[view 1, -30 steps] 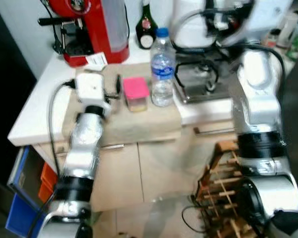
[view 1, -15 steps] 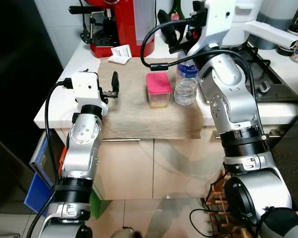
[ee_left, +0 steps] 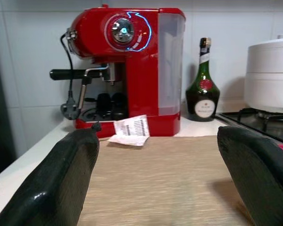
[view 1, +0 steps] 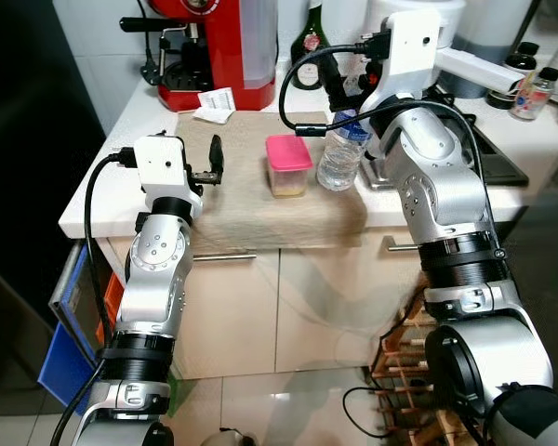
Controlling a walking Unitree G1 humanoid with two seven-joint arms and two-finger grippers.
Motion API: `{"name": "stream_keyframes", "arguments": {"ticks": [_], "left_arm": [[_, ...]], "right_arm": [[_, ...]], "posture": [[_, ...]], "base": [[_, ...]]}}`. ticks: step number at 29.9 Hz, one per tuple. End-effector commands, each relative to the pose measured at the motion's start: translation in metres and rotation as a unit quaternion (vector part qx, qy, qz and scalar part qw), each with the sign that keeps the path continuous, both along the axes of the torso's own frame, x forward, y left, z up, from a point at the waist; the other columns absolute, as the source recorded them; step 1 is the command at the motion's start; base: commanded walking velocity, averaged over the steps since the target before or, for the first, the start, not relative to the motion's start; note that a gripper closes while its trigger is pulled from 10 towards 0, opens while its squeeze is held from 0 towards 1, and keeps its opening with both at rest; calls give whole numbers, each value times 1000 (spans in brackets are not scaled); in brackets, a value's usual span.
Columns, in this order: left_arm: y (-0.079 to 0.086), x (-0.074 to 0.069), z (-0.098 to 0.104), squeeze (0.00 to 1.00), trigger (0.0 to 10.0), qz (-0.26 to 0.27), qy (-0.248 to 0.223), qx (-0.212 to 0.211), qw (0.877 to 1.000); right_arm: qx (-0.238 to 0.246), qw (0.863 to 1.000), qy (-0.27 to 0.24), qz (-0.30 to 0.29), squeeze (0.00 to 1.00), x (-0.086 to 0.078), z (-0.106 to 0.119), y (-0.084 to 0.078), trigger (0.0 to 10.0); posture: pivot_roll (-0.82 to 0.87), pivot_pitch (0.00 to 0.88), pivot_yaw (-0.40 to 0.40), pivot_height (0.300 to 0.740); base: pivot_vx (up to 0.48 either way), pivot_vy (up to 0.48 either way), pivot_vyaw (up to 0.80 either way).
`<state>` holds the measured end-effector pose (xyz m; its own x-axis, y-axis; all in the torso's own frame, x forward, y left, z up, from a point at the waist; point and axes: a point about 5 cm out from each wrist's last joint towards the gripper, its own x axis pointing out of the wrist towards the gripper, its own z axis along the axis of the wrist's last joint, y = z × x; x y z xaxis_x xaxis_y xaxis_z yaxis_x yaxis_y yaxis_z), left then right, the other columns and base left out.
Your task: Restocking fridge
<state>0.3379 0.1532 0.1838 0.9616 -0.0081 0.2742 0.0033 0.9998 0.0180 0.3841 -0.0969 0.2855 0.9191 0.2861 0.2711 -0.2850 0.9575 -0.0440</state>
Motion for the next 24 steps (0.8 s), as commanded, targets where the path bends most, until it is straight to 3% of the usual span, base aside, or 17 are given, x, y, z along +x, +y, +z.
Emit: {"name": "stream_keyframes", "arguments": {"ticks": [1, 7, 11, 17, 24], "left_arm": [[1, -1, -2, 0, 10000, 2, 2, -4, 1000], [2, -3, -3, 0, 10000, 4, 4, -6, 1000], [3, -4, -5, 0, 10000, 6, 7, -7, 1000], [4, -5, -7, 0, 10000, 11, 12, -11, 1000], [5, -3, -5, 0, 10000, 13, 10, -15, 1000]], "right_arm": [[-4, 1000, 8, -3, 0, 2, -2, 0, 10000], [22, 997, 69, 5, 0, 13, -19, 2, 10000], [30, 997, 77, 1, 0, 16, -19, 2, 10000], [-9, 1000, -8, 24, 0, 7, 2, 13, 10000], [-35, 996, -72, 30, 0, -4, 17, 17, 10000]], "posture": [[-38, 0, 36, 740], [-32, 0, 28, 740], [-29, 0, 22, 740], [-31, 0, 11, 740], [-33, 0, 11, 740]], "base": [[0, 0, 0], [0, 0, 0], [0, 0, 0], [0, 0, 0], [0, 0, 0]]}}
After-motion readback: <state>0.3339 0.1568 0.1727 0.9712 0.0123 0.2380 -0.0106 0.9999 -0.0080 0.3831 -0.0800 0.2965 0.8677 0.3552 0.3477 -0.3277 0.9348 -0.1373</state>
